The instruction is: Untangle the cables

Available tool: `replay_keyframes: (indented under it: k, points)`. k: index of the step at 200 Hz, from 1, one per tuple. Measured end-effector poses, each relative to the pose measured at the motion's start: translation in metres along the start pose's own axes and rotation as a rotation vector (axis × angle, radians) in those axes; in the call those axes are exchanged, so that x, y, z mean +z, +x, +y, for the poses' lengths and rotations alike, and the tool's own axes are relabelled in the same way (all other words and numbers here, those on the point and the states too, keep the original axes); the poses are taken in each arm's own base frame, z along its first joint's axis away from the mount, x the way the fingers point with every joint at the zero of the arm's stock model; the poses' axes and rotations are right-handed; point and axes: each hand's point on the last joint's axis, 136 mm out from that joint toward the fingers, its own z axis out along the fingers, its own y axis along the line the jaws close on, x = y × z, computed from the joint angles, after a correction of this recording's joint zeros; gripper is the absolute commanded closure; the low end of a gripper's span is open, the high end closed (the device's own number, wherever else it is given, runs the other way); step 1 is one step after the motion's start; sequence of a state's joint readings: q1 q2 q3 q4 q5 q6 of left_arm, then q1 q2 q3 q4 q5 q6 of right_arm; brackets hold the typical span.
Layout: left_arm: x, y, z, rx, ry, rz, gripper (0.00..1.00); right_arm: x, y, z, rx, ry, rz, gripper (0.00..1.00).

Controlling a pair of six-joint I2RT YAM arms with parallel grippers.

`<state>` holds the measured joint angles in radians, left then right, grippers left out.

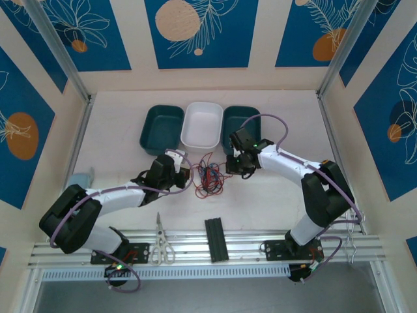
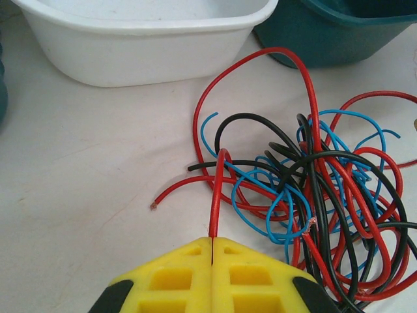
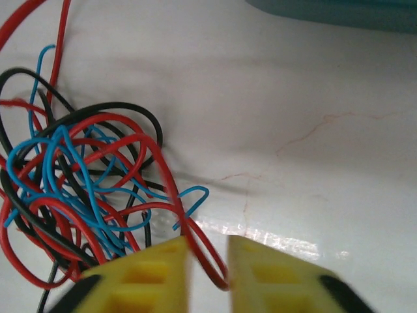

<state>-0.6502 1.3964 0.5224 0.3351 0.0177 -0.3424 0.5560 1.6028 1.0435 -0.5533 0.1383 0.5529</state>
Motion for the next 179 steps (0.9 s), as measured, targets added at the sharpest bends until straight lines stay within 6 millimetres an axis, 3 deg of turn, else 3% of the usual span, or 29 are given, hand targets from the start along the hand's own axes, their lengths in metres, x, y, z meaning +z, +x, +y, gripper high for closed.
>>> replay_keyframes:
  k: [10, 49, 75, 92, 134, 179]
  points:
    - [0.0, 0.0, 0.0, 0.0, 0.0, 0.0, 0.86, -0.001, -0.001, 0.001, 0.006, -0.002, -0.003, 1.0]
    - [-0.006, -0.002, 0.001, -0.022, -0.013, -0.001, 0.43, -0.015, -0.01, 0.01, -0.023, 0.001, -0.048, 1.0]
    - [-0.018, -0.016, -0.003, -0.023, -0.008, -0.035, 0.21, -0.045, -0.018, 0.034, -0.076, -0.039, -0.111, 1.0]
    - [-0.026, -0.032, -0.008, -0.017, 0.005, -0.075, 0.0, -0.066, -0.022, 0.052, -0.124, -0.074, -0.162, 1.0]
    - [-0.04, -0.066, -0.022, -0.029, 0.044, -0.161, 0.0, -0.111, -0.022, 0.098, -0.25, -0.155, -0.27, 1.0]
    - [-0.027, -0.054, -0.017, -0.072, 0.031, -0.116, 0.0, -0.137, -0.026, 0.125, -0.32, -0.206, -0.341, 1.0]
